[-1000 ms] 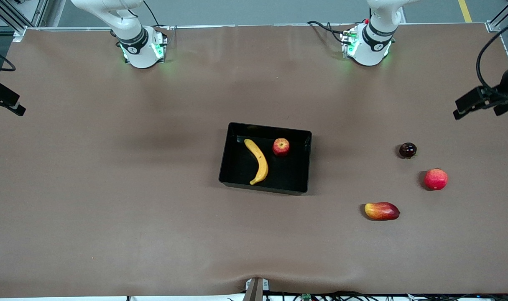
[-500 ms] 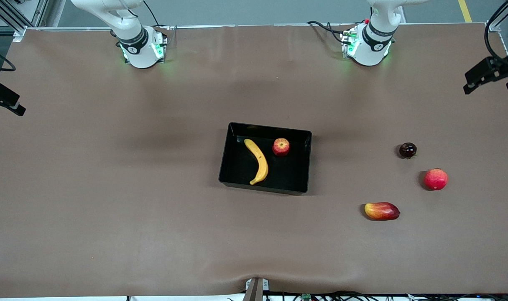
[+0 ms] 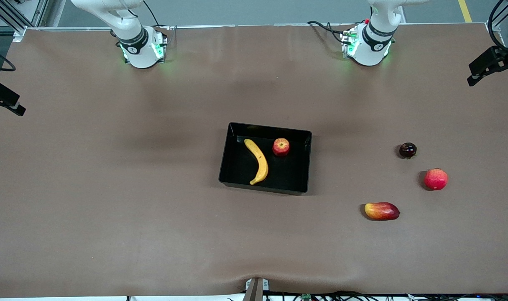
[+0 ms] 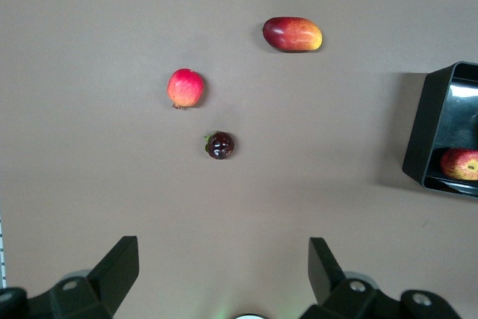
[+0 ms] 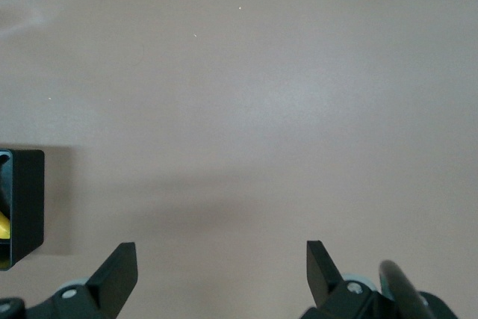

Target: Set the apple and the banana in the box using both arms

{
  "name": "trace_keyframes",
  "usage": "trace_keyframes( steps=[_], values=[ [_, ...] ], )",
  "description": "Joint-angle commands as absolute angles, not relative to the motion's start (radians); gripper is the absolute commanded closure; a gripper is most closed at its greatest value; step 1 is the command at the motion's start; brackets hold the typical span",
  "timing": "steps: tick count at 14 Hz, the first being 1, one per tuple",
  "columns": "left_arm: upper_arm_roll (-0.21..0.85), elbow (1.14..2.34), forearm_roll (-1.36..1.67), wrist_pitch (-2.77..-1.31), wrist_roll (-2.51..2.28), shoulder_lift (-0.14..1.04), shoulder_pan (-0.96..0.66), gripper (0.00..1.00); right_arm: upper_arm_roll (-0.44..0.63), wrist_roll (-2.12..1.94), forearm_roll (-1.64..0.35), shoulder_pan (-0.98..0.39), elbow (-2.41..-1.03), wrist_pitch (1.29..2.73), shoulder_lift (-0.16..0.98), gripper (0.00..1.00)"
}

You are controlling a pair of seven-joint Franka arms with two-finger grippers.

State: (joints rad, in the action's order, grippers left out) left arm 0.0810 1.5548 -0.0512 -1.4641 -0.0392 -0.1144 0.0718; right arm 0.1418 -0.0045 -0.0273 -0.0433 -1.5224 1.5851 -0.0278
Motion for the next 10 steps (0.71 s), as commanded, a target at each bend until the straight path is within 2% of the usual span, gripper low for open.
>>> trace_keyframes(
  steps=[1, 10],
  values=[
    [0.078, 1.534, -0.041, -1.457, -0.041, -0.094, 0.061, 0.00, 0.135, -0.015, -0.034, -0.029, -1.496, 1.574, -0.012, 0.00],
    [0.130, 1.536, -0.032, -1.442, -0.075, -0.068, 0.044, 0.00, 0.135, -0.015, -0.032, -0.029, -1.496, 1.575, -0.012, 0.00]
  ],
)
